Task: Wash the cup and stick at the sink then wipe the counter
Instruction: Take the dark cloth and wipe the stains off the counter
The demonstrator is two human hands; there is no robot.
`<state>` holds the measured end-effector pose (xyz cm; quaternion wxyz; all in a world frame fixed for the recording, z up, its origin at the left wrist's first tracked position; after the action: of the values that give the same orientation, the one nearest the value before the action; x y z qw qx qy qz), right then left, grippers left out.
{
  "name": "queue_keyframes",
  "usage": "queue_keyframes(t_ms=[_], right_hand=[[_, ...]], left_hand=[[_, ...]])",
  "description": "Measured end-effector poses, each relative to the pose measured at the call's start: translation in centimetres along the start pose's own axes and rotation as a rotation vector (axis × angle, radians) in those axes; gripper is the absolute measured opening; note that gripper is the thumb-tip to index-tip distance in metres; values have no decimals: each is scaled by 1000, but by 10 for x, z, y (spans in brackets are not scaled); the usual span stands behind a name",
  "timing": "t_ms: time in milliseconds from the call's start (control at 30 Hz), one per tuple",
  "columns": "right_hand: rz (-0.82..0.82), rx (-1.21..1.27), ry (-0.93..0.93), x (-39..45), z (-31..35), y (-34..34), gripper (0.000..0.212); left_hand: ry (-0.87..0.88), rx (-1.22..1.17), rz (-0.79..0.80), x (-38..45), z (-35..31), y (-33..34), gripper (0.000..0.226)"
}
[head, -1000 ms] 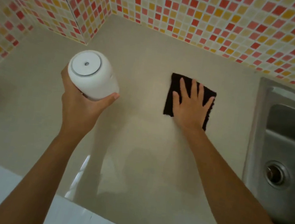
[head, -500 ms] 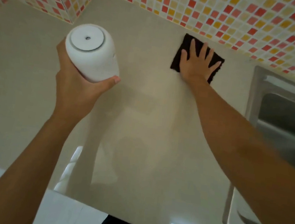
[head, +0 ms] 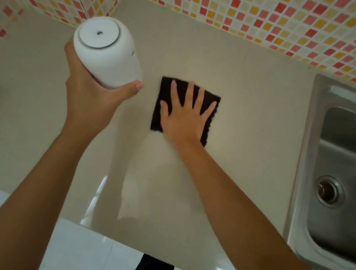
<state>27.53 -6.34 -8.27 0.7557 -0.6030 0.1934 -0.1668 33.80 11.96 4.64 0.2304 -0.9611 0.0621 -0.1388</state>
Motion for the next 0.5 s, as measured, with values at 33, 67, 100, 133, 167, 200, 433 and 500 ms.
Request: queue_keyframes(t_ms=[33, 67, 100, 133, 167, 200, 433, 500], right_hand=[[10, 14, 111, 32, -1, 2, 60], [22, 27, 192, 48, 4, 6, 60], [28, 48, 221, 47, 16, 11, 60], [25, 57, 192, 32, 31, 15, 61], [19, 62, 104, 3, 47, 17, 60], [21, 68, -22, -35, 63, 19, 60], [-30, -30, -27, -155, -85, -6, 59], [-49, -86, 131, -124, -157, -21, 59]], left_hand=[[4, 11, -9, -3, 2, -3, 103], [6, 15, -16, -5, 4, -5, 102], [6, 14, -22, -6, 7, -6, 102], [5, 10, -28, -7, 8, -6, 102], [6, 5, -31, -6, 9, -4, 101], [6, -2, -29, -5, 10, -2, 101], [24, -59, 58, 6, -6, 47, 102], [25, -90, 65, 4, -8, 58, 103]])
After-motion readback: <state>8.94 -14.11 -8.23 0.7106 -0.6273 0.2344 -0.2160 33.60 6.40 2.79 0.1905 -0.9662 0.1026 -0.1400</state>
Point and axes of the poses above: each hand's wrist, its own x-axis towards the middle knuckle, its own y-axis out of the palm, z = x × y, the point moved 9 cm from there along x, towards the middle knuckle, and after that the axes turned 2 degrees about y, right-handed, at the moved point
